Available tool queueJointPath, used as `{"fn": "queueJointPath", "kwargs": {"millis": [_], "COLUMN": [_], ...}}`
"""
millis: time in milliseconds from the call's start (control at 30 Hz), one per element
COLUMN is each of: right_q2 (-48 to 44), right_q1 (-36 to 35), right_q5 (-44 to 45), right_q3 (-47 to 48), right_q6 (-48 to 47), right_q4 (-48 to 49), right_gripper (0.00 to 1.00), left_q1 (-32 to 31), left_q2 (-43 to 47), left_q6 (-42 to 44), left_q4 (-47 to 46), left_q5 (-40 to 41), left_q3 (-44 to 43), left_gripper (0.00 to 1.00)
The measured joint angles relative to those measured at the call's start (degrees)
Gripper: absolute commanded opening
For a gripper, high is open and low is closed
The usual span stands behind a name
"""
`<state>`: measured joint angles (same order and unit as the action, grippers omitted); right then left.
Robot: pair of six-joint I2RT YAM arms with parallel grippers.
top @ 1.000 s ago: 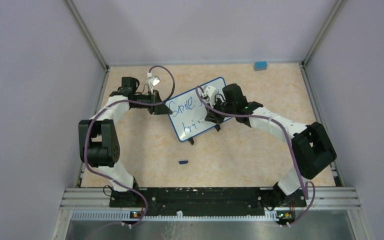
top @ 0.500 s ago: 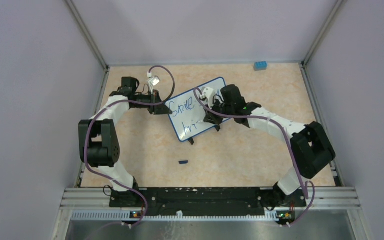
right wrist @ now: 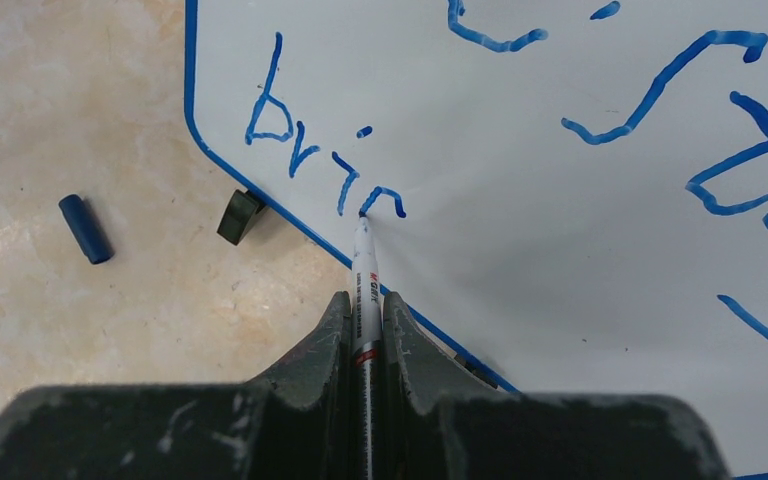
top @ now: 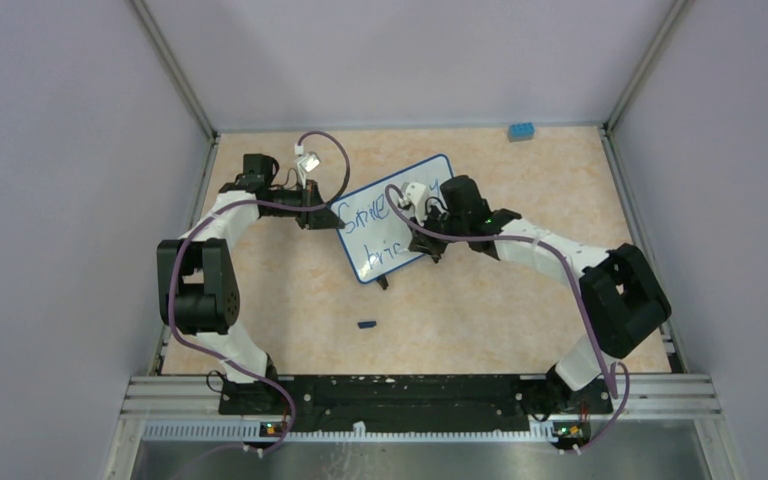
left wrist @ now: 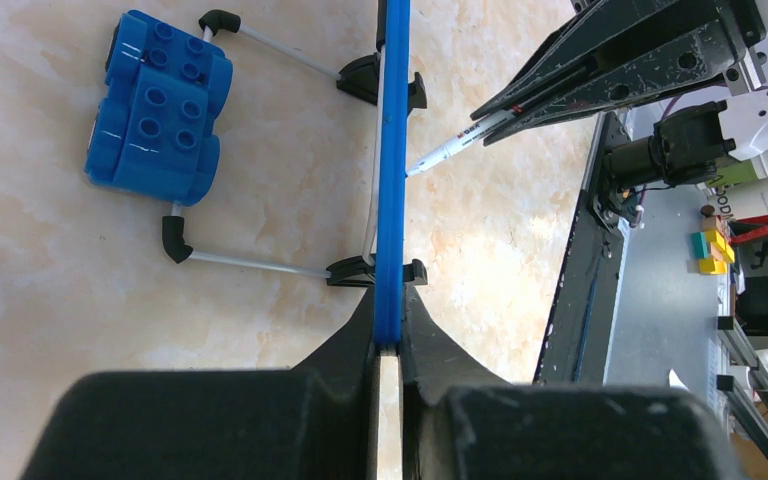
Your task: Write a sentence on the whiteboard
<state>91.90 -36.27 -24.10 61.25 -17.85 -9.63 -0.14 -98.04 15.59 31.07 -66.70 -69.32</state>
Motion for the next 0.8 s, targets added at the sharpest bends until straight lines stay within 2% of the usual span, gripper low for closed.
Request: {"fn": "queueJointPath", "kwargs": {"millis": [800], "right_q2": [-0.5], "right_q1": [1.5], "right_q5": [0.4], "right_q3": [0.0], "right_q6": [0.0], "right_q4": [-0.9], "right_gripper": [0.0], "left_q1": [0.0], "left_q2": [0.0], "left_q6": [0.0], "left_q4": [0.0], "left_q5": [-0.1], "left_q3": [0.0], "left_gripper": [0.0]}}
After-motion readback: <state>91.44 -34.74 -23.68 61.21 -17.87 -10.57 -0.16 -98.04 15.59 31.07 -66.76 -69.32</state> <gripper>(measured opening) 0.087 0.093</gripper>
